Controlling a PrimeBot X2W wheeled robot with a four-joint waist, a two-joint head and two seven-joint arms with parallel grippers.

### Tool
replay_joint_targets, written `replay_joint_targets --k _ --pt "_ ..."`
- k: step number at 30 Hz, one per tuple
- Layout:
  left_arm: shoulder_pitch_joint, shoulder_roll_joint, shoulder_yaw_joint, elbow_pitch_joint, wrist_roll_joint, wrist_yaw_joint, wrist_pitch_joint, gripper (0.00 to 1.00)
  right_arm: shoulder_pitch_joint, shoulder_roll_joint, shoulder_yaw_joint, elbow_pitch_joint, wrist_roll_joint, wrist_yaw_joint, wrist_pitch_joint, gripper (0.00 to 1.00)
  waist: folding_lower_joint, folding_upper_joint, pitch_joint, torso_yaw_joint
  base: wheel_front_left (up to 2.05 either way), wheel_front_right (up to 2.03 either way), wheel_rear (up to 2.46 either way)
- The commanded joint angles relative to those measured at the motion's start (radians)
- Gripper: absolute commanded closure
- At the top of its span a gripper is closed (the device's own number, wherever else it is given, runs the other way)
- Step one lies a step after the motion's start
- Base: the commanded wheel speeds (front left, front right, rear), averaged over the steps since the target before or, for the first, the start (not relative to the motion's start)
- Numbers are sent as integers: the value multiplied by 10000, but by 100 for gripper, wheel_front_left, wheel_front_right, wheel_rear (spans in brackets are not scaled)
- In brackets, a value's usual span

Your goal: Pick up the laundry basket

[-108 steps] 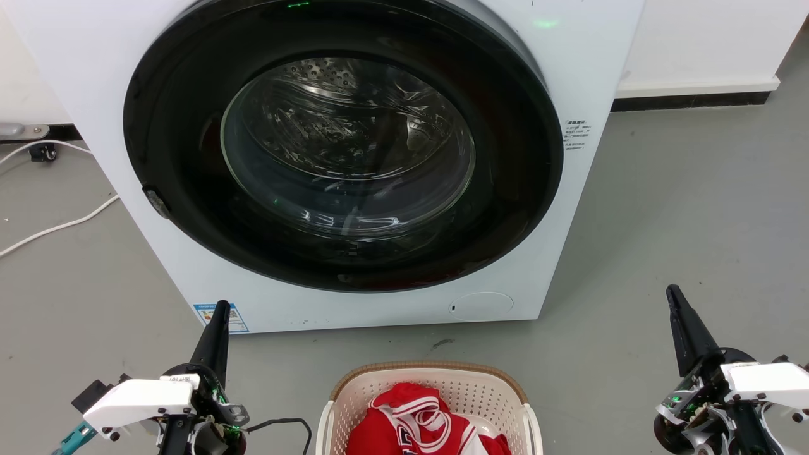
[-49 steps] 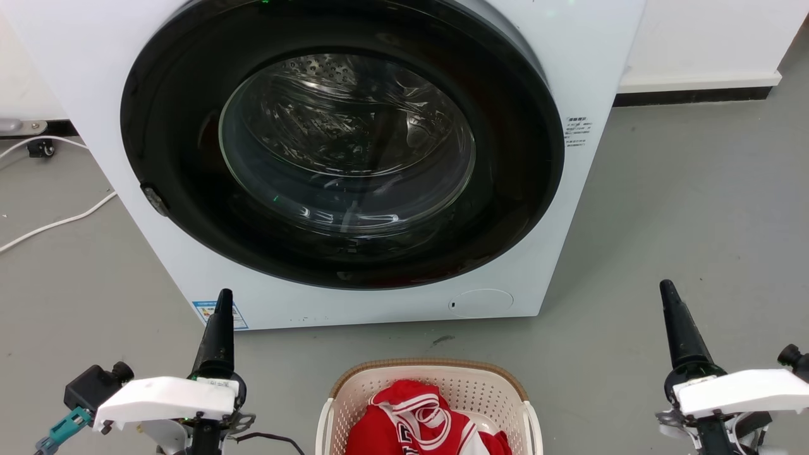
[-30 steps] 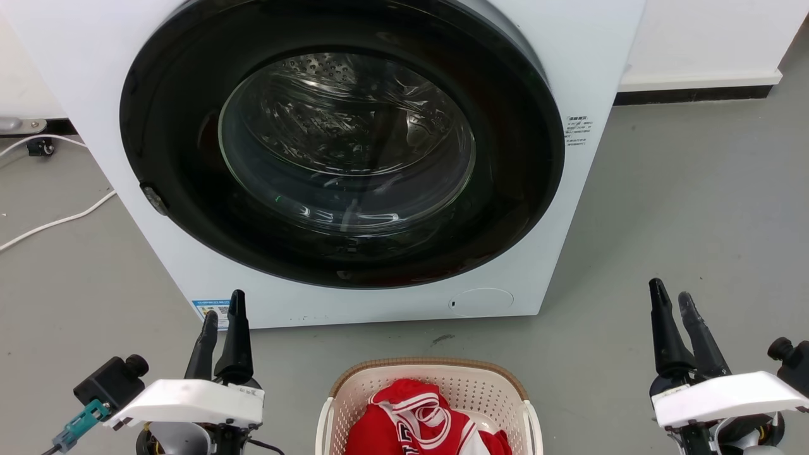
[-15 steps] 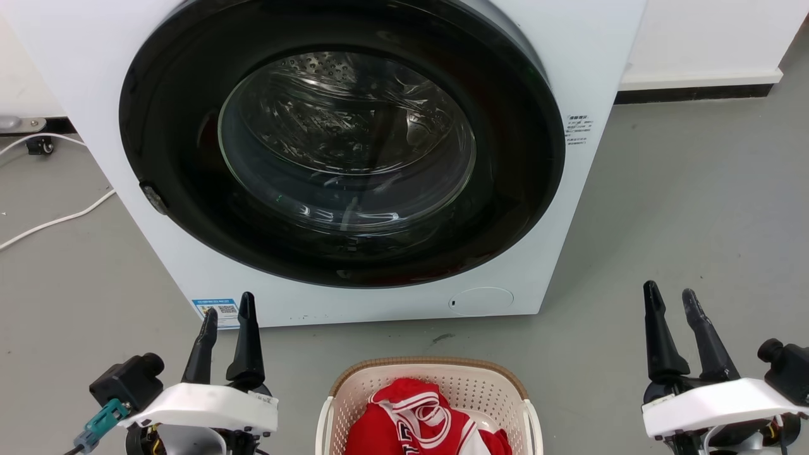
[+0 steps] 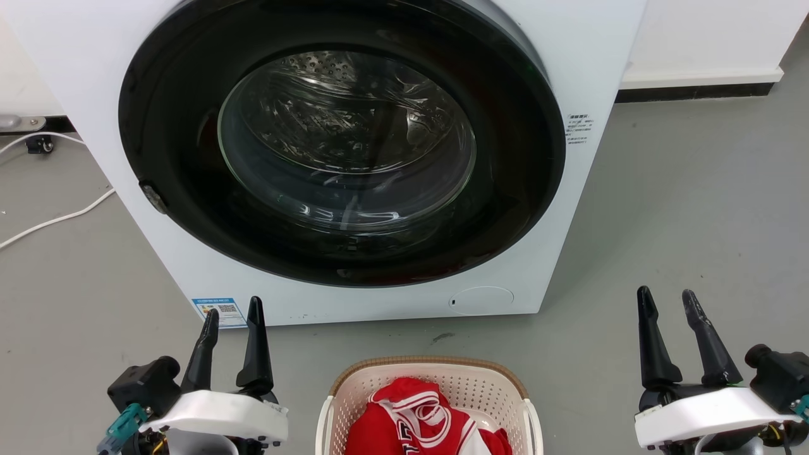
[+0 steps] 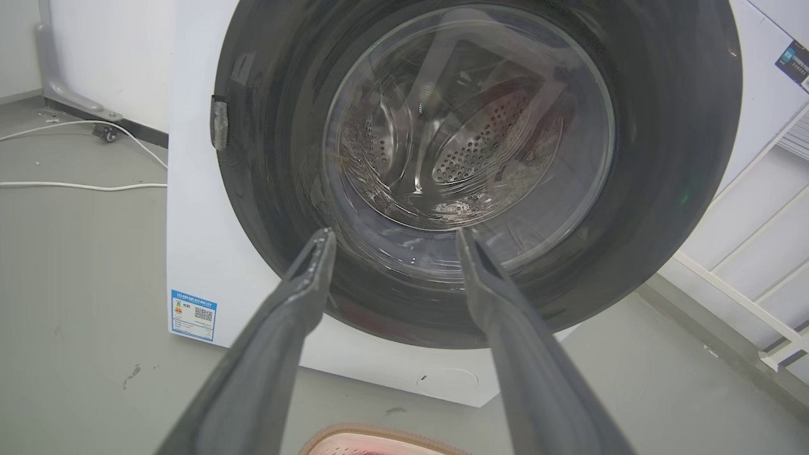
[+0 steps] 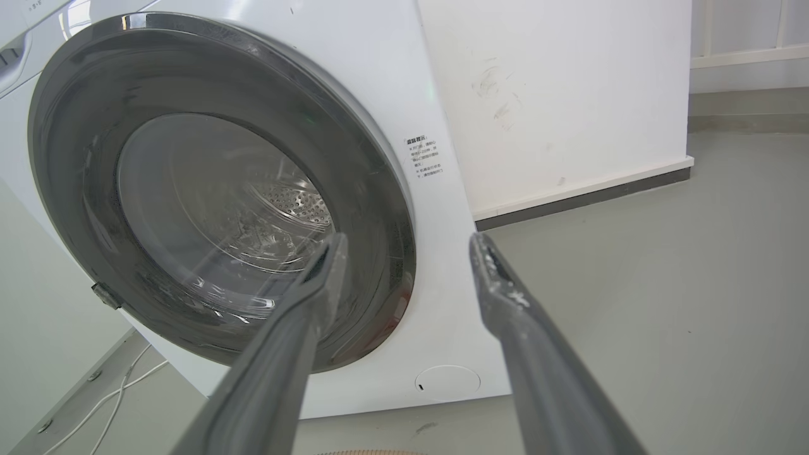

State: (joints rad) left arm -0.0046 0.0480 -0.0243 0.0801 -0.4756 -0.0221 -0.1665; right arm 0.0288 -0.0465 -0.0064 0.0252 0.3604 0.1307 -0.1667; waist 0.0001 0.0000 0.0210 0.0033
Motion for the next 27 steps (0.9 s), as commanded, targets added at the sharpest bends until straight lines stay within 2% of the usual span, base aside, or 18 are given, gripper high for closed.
replay_joint_targets --k 1,27 --pt "21 31 -19 -114 243 41 -80 0 77 -46 23 -142 -259 0 -69 0 0 0 1 -3 0 0 0" --pt "263 33 -298 -2 2783 261 -685 0 380 -55 51 -322 -2741 -1 -677 0 -1 0 40 1 0 0 0"
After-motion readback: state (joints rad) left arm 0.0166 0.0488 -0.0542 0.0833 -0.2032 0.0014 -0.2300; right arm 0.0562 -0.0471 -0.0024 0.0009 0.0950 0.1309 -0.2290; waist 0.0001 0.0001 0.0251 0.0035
